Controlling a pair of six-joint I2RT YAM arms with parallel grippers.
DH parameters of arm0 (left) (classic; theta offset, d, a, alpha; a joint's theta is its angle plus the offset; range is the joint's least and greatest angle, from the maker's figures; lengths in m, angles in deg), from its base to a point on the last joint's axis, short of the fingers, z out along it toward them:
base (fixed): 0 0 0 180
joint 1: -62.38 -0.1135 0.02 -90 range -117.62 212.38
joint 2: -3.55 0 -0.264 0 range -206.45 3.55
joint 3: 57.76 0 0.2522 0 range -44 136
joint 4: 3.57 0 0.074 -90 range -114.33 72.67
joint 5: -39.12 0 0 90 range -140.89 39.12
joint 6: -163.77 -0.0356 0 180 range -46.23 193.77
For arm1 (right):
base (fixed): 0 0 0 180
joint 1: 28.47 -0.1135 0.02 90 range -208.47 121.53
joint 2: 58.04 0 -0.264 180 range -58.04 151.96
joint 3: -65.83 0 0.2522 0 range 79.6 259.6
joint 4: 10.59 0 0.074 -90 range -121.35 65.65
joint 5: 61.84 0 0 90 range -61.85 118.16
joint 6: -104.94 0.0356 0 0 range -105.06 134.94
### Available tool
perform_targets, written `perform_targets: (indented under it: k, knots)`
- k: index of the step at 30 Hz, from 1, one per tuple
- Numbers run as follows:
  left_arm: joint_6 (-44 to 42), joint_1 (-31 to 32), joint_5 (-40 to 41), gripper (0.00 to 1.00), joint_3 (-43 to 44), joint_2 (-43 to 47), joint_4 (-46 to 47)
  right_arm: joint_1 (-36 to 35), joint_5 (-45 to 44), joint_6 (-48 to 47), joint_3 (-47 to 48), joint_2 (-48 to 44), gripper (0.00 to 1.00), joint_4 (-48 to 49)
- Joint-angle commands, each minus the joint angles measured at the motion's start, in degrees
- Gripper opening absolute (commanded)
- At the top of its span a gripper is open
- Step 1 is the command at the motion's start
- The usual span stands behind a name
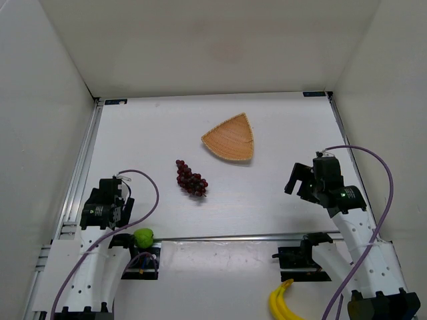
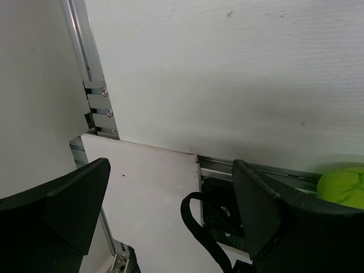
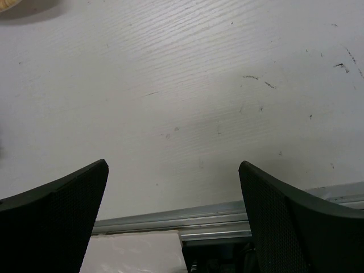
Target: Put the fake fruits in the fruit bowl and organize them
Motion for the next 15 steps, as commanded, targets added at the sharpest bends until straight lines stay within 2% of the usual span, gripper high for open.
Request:
perform_targets:
  k: [1,5,7,8,9,10,13,15]
  knots:
    - [-0.71,-0.30,-0.23,1.00,0.36,0.47,0.72,0.13,1.15,-0.40,-0.53,1.10,1.00,0.19]
    - [-5.46,-0.30,-8.22,1.00,9.30,-7.85,-3.22,0.13,4.32,-1.90,0.00,3.31,1.00,0.88]
    - [-6.78,0.31,-12.35,1.00,18.61,-13.12,-7.60,0.13,5.46,-2.51,0.70,3.83,1.00,1.51]
    - [-6.79,1.01,-14.11,1.00,22.13,-19.33,-9.89,0.13,6.25,-2.51,0.70,4.36,1.00,2.29]
    - [-7.48,2.67,-18.82,1.00,29.03,-22.70,-12.70,0.13,6.26,-2.51,0.70,4.97,1.00,2.91]
    - [-7.49,3.91,-21.22,1.00,31.98,-25.95,-15.77,0.13,7.13,-2.51,1.40,5.50,1.00,2.91]
    - [-5.29,11.64,-17.13,1.00,34.29,-33.26,-16.77,0.13,10.72,-3.13,2.02,8.22,1.00,4.14]
    - [-6.69,15.15,-17.81,1.00,32.72,-37.03,-16.77,-1.27,11.27,-3.13,2.02,10.59,1.00,4.66]
